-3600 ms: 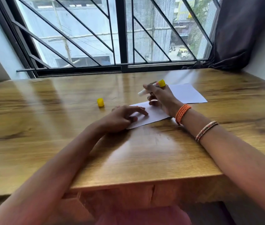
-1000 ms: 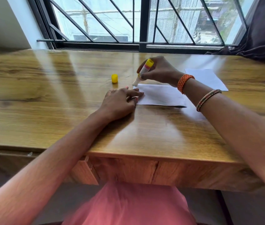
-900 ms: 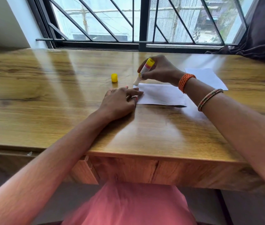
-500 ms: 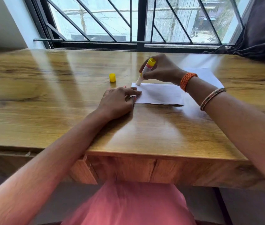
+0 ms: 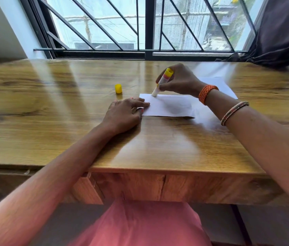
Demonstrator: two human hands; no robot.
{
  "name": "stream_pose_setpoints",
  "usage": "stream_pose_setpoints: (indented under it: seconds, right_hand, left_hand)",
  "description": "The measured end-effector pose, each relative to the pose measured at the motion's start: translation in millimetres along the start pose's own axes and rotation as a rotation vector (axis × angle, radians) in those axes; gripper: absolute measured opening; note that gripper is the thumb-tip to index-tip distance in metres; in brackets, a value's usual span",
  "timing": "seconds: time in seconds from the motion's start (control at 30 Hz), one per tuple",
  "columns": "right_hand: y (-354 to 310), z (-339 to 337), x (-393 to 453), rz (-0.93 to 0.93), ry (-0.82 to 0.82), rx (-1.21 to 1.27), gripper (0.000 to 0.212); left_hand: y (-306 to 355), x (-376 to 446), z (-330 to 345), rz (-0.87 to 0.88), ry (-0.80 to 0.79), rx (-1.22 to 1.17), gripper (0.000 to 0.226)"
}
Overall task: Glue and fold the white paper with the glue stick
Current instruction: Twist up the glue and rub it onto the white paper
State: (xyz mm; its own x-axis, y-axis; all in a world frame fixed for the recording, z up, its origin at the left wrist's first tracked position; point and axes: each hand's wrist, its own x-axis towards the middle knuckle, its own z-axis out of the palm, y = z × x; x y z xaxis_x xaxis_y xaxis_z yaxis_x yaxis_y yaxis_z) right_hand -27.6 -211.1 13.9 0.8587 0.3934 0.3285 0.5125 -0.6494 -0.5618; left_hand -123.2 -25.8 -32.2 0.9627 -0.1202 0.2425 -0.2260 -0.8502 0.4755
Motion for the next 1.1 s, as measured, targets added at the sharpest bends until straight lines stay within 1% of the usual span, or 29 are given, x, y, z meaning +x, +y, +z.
stream_pose_setpoints:
  seconds: [0.17,0.33,0.43,0.67,1.1]
  right_hand:
    - [3,-5,-5,0.053,0.023,-0.009,0.029]
    - [6,-10,-10,0.05,0.042,-0.038,0.014]
    - [9,-14,-14,0.068,0.066,-0.053,0.011]
    - [15,-24,-24,0.08,0.088,-0.058,0.01]
    - [30,-40,-40,0.168,0.106,-0.015,0.013]
  left_hand:
    - [2,-2,0,-0.001,0.006,0.005,0.038]
    - [3,-4,0,-0.009,0.008,0.0,0.039]
    - [3,-4,0,-0.021,0.013,-0.017,0.038]
    - [5,-5,-1,-0.029,0.0,-0.018,0.038]
    - [6,-7,-1,-0.013,0.017,0.008,0.038]
